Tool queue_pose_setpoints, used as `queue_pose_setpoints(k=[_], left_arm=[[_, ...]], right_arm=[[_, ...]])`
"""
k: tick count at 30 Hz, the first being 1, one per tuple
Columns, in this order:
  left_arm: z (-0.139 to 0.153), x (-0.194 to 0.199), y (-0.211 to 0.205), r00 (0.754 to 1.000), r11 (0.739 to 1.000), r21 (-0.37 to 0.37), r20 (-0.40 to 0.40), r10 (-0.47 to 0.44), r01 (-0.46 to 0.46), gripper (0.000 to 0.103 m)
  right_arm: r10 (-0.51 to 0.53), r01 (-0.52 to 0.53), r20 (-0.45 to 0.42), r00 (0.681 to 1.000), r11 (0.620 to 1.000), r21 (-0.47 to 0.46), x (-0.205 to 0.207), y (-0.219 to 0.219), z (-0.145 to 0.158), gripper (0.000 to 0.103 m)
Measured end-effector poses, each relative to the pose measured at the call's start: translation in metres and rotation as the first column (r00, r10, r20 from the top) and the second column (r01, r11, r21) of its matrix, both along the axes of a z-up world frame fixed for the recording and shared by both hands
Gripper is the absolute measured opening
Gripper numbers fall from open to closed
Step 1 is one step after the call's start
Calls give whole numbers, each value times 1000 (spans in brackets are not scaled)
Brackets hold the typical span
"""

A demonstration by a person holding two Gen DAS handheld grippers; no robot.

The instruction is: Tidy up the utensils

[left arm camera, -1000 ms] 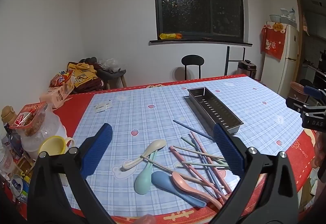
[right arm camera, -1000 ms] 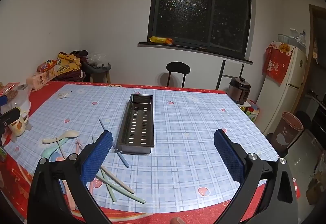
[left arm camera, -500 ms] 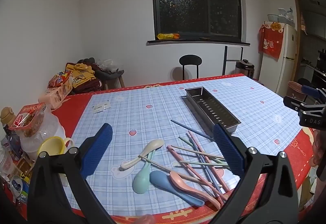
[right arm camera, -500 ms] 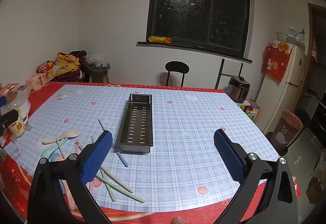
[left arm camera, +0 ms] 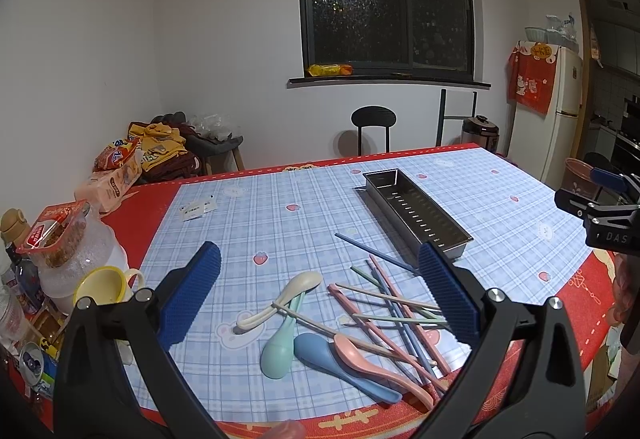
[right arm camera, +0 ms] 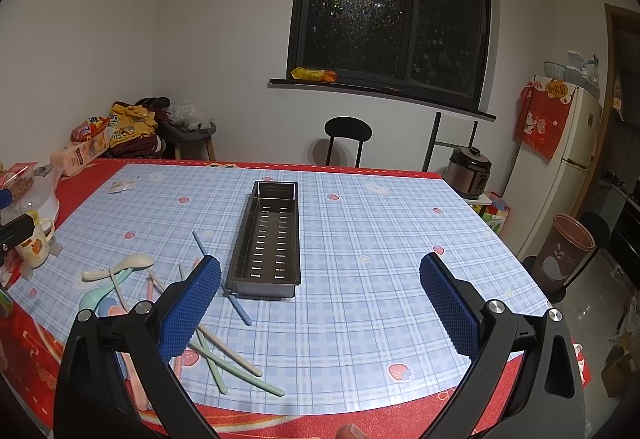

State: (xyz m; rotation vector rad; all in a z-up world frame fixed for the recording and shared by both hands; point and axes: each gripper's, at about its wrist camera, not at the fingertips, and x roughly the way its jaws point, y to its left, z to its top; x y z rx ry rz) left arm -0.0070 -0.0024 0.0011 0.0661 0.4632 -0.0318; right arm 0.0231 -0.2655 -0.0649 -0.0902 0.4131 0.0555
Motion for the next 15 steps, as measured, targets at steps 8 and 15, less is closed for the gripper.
queue_pose_setpoints(k=[8, 15], left_arm=[[-2, 0, 0, 1000, 1000, 0, -5, -2, 2, 97], [-3, 1, 1, 1000, 1000, -4, -8, -6, 6, 97]], right_arm=[[0, 0, -6, 1000, 1000, -2, 1, 1, -1, 98], [3, -3, -14, 1000, 1000, -6, 2, 3, -1, 98]])
